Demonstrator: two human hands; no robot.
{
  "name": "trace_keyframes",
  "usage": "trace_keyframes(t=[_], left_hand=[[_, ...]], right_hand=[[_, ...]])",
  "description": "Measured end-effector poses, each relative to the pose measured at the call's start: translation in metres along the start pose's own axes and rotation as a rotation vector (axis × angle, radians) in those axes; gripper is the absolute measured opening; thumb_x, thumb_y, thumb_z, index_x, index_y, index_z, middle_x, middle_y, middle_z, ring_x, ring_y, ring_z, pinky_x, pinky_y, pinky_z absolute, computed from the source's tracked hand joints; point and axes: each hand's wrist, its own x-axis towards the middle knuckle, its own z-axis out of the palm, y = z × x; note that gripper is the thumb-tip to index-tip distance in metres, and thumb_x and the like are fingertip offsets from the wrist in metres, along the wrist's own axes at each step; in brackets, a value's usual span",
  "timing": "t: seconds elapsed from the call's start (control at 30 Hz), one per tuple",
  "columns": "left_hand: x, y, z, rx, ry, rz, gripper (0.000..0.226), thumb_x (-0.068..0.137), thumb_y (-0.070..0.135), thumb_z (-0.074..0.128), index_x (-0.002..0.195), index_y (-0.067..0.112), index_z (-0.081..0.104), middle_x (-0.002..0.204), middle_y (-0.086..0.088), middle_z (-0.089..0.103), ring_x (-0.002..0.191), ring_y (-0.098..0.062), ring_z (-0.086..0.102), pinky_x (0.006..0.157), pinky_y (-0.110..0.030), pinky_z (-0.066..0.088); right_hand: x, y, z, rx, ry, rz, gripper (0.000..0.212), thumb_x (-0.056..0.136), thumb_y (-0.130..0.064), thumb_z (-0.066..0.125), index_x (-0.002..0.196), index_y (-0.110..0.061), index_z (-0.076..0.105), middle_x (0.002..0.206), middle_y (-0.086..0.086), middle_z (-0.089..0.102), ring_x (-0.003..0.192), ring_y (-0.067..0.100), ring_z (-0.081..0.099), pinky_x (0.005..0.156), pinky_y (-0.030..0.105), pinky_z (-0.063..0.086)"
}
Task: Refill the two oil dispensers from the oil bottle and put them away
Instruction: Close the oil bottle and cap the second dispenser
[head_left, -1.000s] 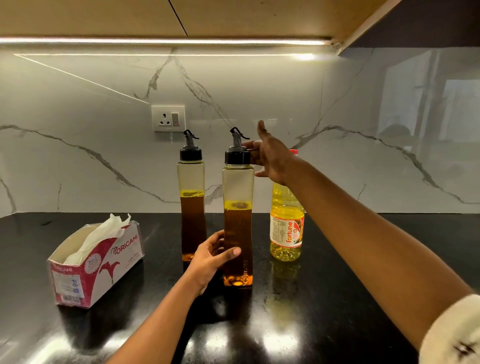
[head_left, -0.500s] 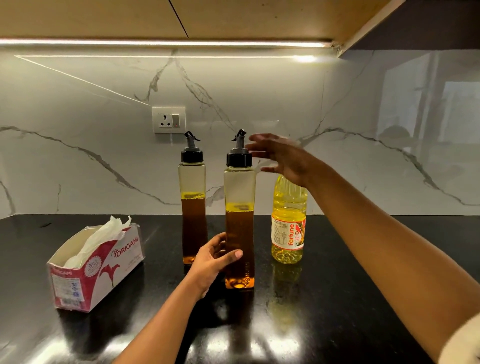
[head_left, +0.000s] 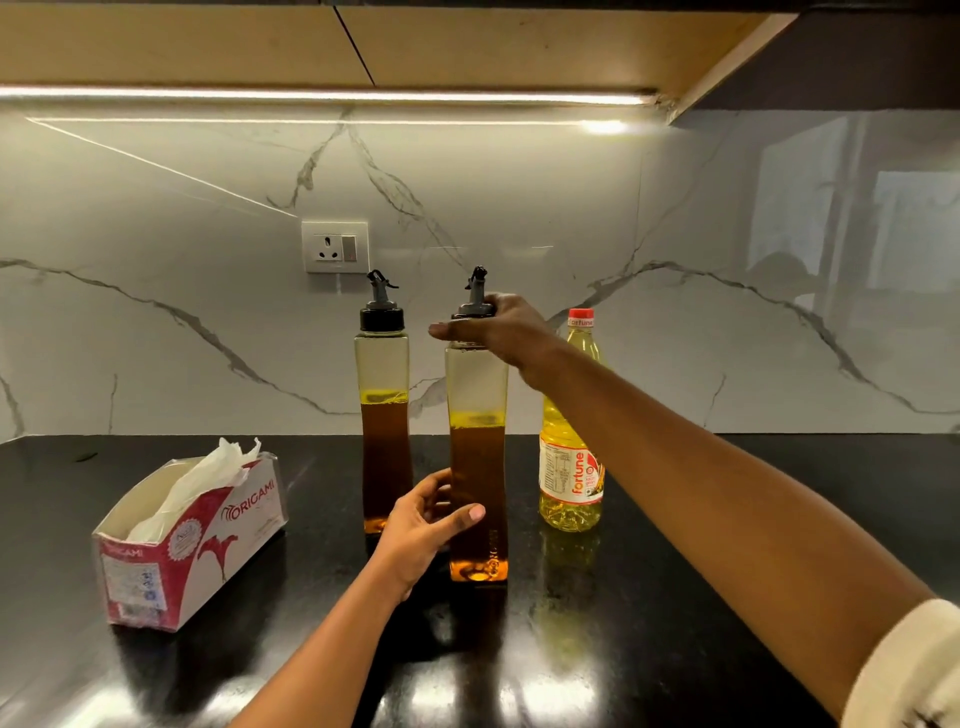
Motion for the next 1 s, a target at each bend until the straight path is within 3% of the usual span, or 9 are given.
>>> trace_keyframes(t=[0.1,0.17,0.33,0.47,0.63,0.8,0.9,1.0], left_hand=[[0.000,0.001,0.000,0.006,-0.005,-0.003,0.078,0.052,0.038,0.092,0.120,0.020,0.058,0.108,-0.004,0.072,0.103,-0.017,0.068,0.077,-0.024,0.056],[0.002,0.001,0.000,0.049,-0.002,0.006,0.068,0.058,0.033,0.089,0.118,0.022,0.059,0.107,-0.003,0.072,0.102,-0.015,0.068,0.076,-0.023,0.055],[0.008,0.000,0.000,0.159,0.019,0.052,0.076,0.052,0.046,0.089,0.118,0.021,0.060,0.108,-0.002,0.071,0.104,-0.017,0.067,0.081,-0.027,0.056],[0.007,0.000,0.003,0.239,0.046,0.091,0.061,0.060,0.037,0.084,0.115,0.022,0.061,0.102,0.002,0.072,0.100,-0.012,0.067,0.075,-0.020,0.055],[0.005,0.000,0.006,0.359,0.088,0.154,0.052,0.067,0.041,0.081,0.113,0.027,0.060,0.099,0.008,0.072,0.095,0.001,0.065,0.070,-0.010,0.050],[0.003,0.001,0.008,0.428,0.116,0.194,0.052,0.065,0.049,0.078,0.110,0.031,0.060,0.096,0.012,0.072,0.093,0.005,0.063,0.070,-0.009,0.049],[-0.001,0.004,0.009,0.408,0.113,0.184,0.050,0.064,0.049,0.078,0.109,0.034,0.060,0.097,0.012,0.072,0.095,0.002,0.064,0.073,-0.013,0.052],[-0.003,0.003,0.006,0.300,0.044,0.102,0.060,0.059,0.053,0.083,0.111,0.040,0.055,0.107,0.008,0.071,0.104,-0.009,0.065,0.084,-0.023,0.054]], right_hand=[[0.007,-0.002,-0.023,0.106,-0.296,0.104,0.032,0.081,-0.033,0.068,0.108,-0.019,0.057,0.116,0.007,0.064,0.113,0.023,0.057,0.101,0.041,0.041],[0.011,0.003,-0.029,0.148,-0.333,0.104,0.028,0.081,-0.026,0.069,0.107,-0.022,0.058,0.123,0.010,0.062,0.116,0.023,0.056,0.103,0.042,0.041],[0.009,0.012,-0.007,0.140,-0.051,0.022,0.039,0.074,-0.024,0.077,0.107,-0.013,0.060,0.101,0.004,0.062,0.106,0.023,0.058,0.093,0.032,0.045],[0.001,0.009,-0.001,0.167,0.066,-0.009,0.024,0.073,-0.021,0.078,0.088,-0.019,0.059,0.089,0.000,0.062,0.092,0.017,0.060,0.077,0.023,0.046],[0.002,0.011,0.013,-0.035,0.280,-0.026,0.033,0.069,-0.038,0.077,0.095,-0.025,0.064,0.098,0.000,0.068,0.097,0.021,0.062,0.090,0.042,0.050],[-0.003,0.006,0.024,-0.229,0.473,-0.022,0.039,0.072,-0.049,0.071,0.100,-0.022,0.066,0.099,0.000,0.070,0.097,0.022,0.062,0.091,0.042,0.047],[-0.007,0.003,0.026,-0.264,0.481,-0.007,0.042,0.074,-0.050,0.069,0.102,-0.020,0.065,0.100,0.002,0.070,0.098,0.023,0.062,0.091,0.043,0.046],[-0.009,-0.001,0.015,-0.252,0.309,-0.003,0.050,0.075,-0.050,0.071,0.110,-0.015,0.060,0.105,0.004,0.066,0.101,0.024,0.059,0.090,0.040,0.047]])
